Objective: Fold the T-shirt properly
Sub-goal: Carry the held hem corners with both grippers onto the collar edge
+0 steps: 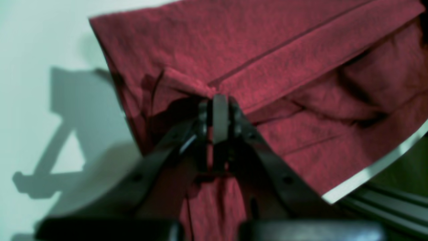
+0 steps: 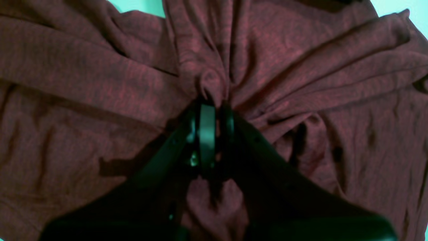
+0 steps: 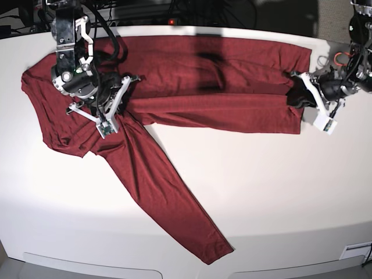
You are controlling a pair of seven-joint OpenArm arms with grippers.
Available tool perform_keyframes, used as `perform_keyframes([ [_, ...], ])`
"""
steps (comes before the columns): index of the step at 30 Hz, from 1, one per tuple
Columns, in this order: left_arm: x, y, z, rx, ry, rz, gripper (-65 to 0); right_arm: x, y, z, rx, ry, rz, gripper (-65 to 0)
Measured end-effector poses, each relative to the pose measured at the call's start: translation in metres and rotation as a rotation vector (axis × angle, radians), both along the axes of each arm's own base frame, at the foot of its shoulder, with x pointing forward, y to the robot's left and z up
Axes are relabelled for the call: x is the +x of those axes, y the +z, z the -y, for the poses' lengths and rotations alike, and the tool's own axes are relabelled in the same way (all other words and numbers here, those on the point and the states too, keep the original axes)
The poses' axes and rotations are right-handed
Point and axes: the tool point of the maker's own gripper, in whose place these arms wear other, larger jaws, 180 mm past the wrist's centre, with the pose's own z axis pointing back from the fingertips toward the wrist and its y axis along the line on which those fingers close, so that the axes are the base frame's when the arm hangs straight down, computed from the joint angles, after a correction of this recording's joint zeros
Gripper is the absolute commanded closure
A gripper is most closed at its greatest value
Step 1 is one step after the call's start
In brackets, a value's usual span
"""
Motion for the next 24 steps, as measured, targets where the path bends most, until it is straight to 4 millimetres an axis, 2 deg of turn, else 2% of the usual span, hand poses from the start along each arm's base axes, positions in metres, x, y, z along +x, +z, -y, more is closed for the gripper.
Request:
perform_keyframes([
  [2,-0.004,-0.003,0.0,0.004,-0.002,-0.014,0.0,0.0,0.0,0.0,0.0,0.0,-0.001,0.0],
  [5,-0.005,-0.003,-0.001,0.007,-0.005,-0.02,-10.1,-0.004,-0.003,0.002,-0.011,-0.003,-0.025,-12.8],
  [7,-0.008,-0.006,-0.002,0.02,-0.014,-0.043,-13.6,-0.005,-0.004,0.003,-0.016,-0.004,-0.035,-16.9],
  [12,-0.018,-0.01,0.001,0.013,-0.031,-0.105,-14.2,-0.011,-0.007,0.006,-0.032,-0.009,-0.072,-17.2],
  [17,-0.019,-0.01,0.001,0.014,-0.035,-0.112,-14.2,-0.02,-0.011,0.002,-0.007,0.005,-0.129,-17.2],
  [21,-0.014,0.006,0.009,0.037,-0.074,-0.055,-14.2,-0.023,-0.006,0.005,0.0,0.029,-0.151,-17.6],
  [24,0.0,0.036,0.023,0.041,-0.113,0.072,-14.2,-0.018,0.006,0.007,-0.011,0.046,-0.116,-27.0],
])
